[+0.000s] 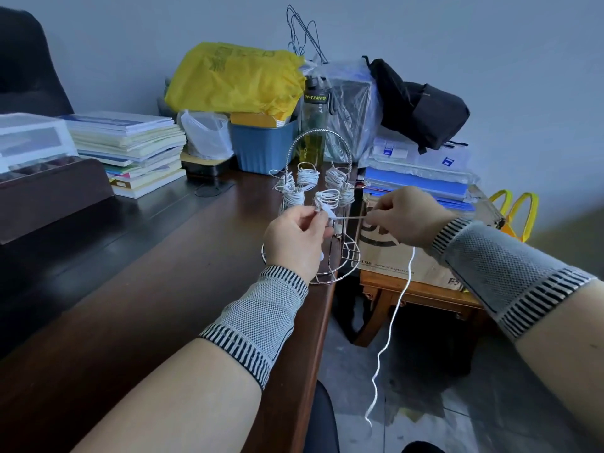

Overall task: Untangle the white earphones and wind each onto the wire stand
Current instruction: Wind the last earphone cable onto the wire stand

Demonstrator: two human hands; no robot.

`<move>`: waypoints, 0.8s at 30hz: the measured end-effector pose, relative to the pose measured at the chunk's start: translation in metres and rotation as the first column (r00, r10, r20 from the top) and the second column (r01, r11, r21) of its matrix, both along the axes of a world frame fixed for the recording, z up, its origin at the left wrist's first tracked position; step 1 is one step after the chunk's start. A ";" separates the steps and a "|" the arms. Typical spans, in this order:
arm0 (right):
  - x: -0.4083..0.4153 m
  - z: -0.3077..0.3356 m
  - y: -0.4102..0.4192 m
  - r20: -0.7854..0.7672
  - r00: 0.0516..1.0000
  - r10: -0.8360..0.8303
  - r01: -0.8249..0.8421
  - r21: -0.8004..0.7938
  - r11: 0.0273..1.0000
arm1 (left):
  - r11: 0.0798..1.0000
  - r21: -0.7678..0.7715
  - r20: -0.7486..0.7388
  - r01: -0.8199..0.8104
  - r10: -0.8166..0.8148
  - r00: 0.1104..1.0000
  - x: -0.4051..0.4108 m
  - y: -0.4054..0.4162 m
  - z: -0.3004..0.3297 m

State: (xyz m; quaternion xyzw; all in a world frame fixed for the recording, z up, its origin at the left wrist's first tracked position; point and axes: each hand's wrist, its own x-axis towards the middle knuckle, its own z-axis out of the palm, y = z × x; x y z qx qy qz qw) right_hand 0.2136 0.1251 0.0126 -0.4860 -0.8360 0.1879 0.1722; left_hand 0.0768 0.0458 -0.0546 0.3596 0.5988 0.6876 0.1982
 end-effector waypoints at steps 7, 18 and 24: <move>-0.012 0.028 -0.008 0.105 0.994 -0.044 0.005 0.346 0.938 | 1.000 0.010 0.046 -0.008 0.007 0.999 -0.001 0.003 -0.001; -0.080 0.058 -0.010 0.320 0.945 0.073 -0.164 0.270 0.949 | 0.999 0.017 0.003 -0.035 0.035 0.999 -0.003 0.005 -0.003; -0.090 0.056 -0.039 0.548 0.821 0.158 -0.367 0.295 0.882 | 0.999 -0.006 -0.025 -0.040 0.040 0.999 -0.007 0.009 -0.005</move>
